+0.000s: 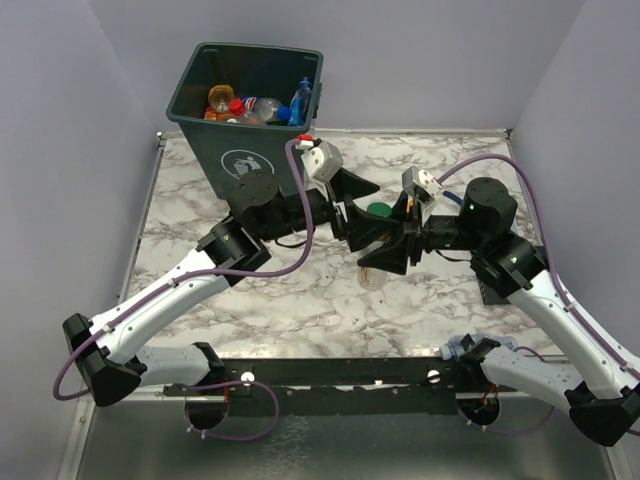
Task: Put the plastic bottles in the bin
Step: Pick up the plastic bottle from the corner of the board, then place the plastic bottle in the trash bin.
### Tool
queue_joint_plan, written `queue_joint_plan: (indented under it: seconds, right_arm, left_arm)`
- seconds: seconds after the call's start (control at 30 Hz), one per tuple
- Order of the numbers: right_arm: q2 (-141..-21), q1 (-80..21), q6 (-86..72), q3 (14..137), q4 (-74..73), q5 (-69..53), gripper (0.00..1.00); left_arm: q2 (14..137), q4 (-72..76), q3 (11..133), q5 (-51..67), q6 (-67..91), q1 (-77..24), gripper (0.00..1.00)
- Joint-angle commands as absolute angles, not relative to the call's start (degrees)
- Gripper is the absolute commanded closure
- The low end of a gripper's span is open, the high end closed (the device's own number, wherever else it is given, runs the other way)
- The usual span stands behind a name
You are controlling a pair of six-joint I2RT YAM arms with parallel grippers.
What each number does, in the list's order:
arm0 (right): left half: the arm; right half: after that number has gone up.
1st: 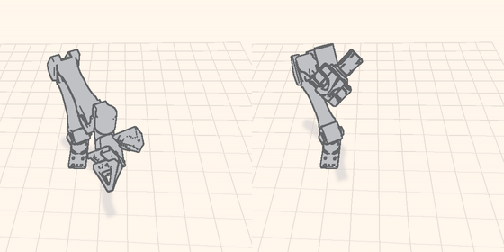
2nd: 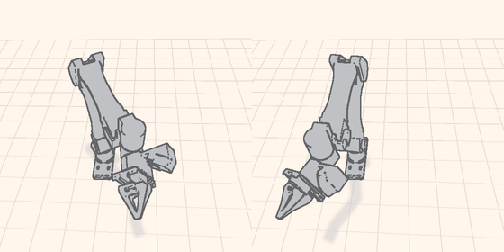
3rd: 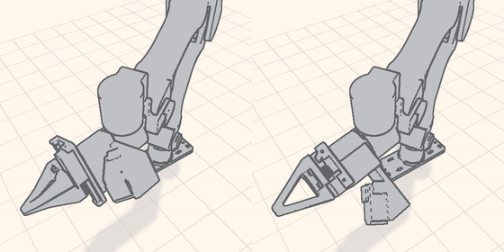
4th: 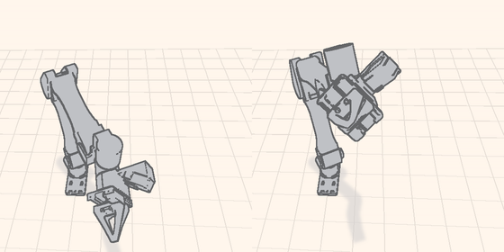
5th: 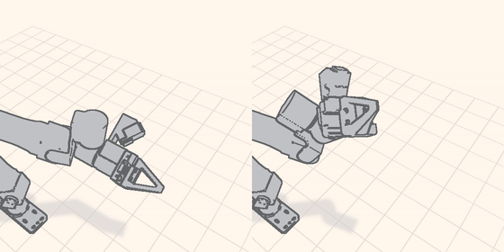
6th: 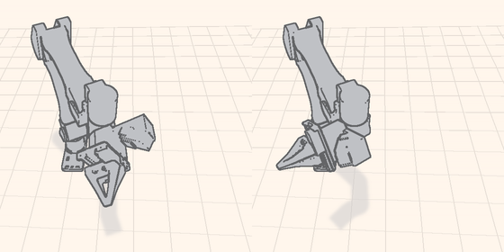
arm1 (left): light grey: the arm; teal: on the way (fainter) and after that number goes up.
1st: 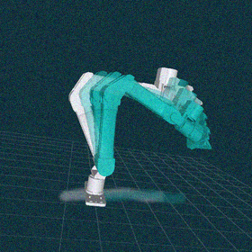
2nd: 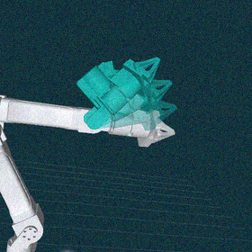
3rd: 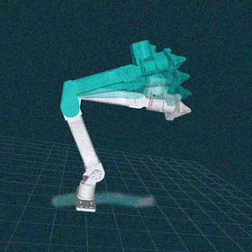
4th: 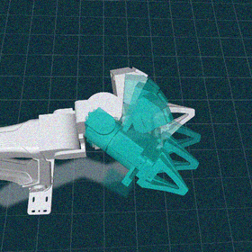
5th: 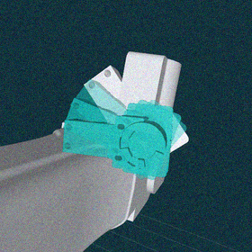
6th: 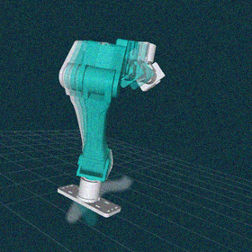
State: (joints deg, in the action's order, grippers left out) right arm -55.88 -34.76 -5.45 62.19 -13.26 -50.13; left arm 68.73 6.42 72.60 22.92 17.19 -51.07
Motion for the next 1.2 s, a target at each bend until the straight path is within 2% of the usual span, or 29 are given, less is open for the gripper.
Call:
queue_joint_plan:
  seconds: [0.0, 0.1, 0.17, 0.2, 0.27, 0.33, 0.4, 0.43, 0.57, 0.73, 0.93, 1.17]
  right_arm:
    - [-55.1, -34.8, -4.5, 61.7, -14.5, -51.5, 0.66]
    - [-55.3, -34.8, -4.3, 61.8, -14.5, -51.5, 0.66]
    - [-55.4, -34.8, -4.3, 61.8, -14.6, -51.3, 0.64]
    - [-55.4, -34.8, -4.4, 61.9, -14.7, -50.9, 0.60]
    - [-55.5, -34.8, -4.6, 62.3, -15.2, -50.0, 0.45]
    - [-54.9, -34.8, -5.8, 62.9, -15.3, -48.0, 0.23]
    - [-54.2, -34.8, -6.8, 63.5, -15.5, -45.6, 0.04]
    - [-53.9, -34.7, -7.2, 63.9, -15.8, -44.3, 0.00]
    - [-52.5, -34.8, -7.8, 65.9, -19.8, -38.0, 0.00]
    - [-48.5, -34.7, -8.9, 65.2, -23.4, -31.3, 0.00]
    - [-43.0, -34.8, -13.9, 60.8, -23.5, -17.7, 0.00]
    - [-36.5, -34.7, -20.3, 54.5, -23.2, -5.6, 0.00]
  left_arm:
    - [68.3, 6.7, 73.2, 30.1, 18.9, -50.7, 0.12]
    - [68.8, 7.1, 72.9, 31.4, 19.4, -50.6, 0.28]
    - [69.2, 8.1, 72.7, 32.7, 20.5, -50.7, 0.46]
    - [69.4, 8.5, 72.8, 33.3, 20.9, -50.6, 0.56]
    - [69.8, 8.7, 73.2, 34.4, 21.1, -50.6, 0.75]
    - [69.9, 8.9, 73.6, 34.4, 20.9, -50.6, 1.00]
    - [69.6, 8.9, 73.9, 31.6, 20.0, -50.5, 1.00]
    - [69.4, 8.5, 74.4, 29.1, 19.3, -50.2, 1.00]
    - [68.7, 8.6, 78.2, 11.6, 15.9, -46.4, 1.00]
    - [73.3, 10.5, 88.6, -10.6, 9.0, -38.0, 1.00]
    - [85.3, 16.0, 100.0, -16.3, 7.6, -25.9, 1.00]
    - [97.7, 28.2, 104.4, -20.8, 12.7, -17.6, 1.00]
